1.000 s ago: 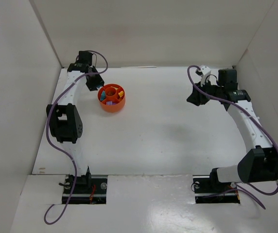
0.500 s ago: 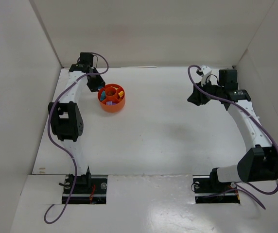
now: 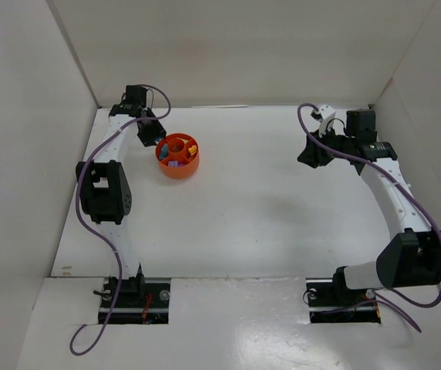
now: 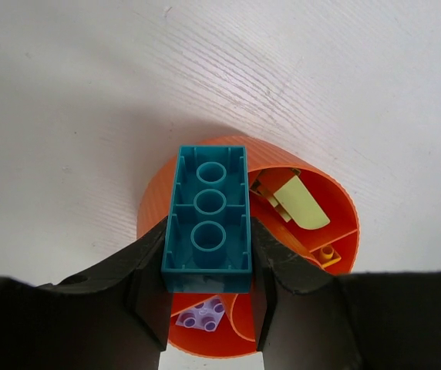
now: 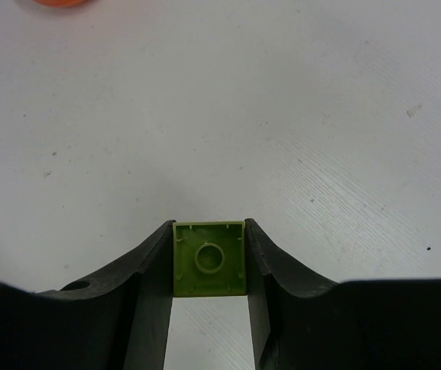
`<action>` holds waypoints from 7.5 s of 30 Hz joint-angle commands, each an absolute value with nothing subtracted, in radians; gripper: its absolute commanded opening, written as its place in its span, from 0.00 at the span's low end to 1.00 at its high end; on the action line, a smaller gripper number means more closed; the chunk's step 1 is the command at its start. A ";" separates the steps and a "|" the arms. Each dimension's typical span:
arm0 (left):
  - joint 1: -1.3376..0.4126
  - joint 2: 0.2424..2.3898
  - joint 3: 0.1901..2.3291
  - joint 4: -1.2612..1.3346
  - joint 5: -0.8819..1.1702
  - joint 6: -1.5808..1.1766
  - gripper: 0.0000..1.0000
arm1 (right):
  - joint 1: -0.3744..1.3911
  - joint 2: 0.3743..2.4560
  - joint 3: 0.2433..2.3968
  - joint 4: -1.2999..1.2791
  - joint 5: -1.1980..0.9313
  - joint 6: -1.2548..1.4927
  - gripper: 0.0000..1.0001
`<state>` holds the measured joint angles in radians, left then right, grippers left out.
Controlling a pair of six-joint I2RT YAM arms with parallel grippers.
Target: Sort the legos into containers by color
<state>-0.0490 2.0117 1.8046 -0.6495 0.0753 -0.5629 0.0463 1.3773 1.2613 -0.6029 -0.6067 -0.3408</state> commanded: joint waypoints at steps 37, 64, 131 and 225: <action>-0.054 1.838 1.660 -0.607 0.157 -0.600 0.14 | 0.040 1.417 1.259 -0.609 -0.623 -0.324 0.00; -0.054 1.838 1.609 -0.560 0.167 -0.611 0.46 | 0.040 1.417 1.259 -0.618 -0.614 -0.324 0.00; -0.127 1.666 1.554 -0.529 0.091 -0.534 0.25 | 0.072 1.396 1.262 -0.591 -0.641 -0.324 0.00; 0.046 1.173 0.971 -0.431 -0.029 -0.713 1.00 | 0.726 2.606 2.416 0.249 -0.523 0.015 0.58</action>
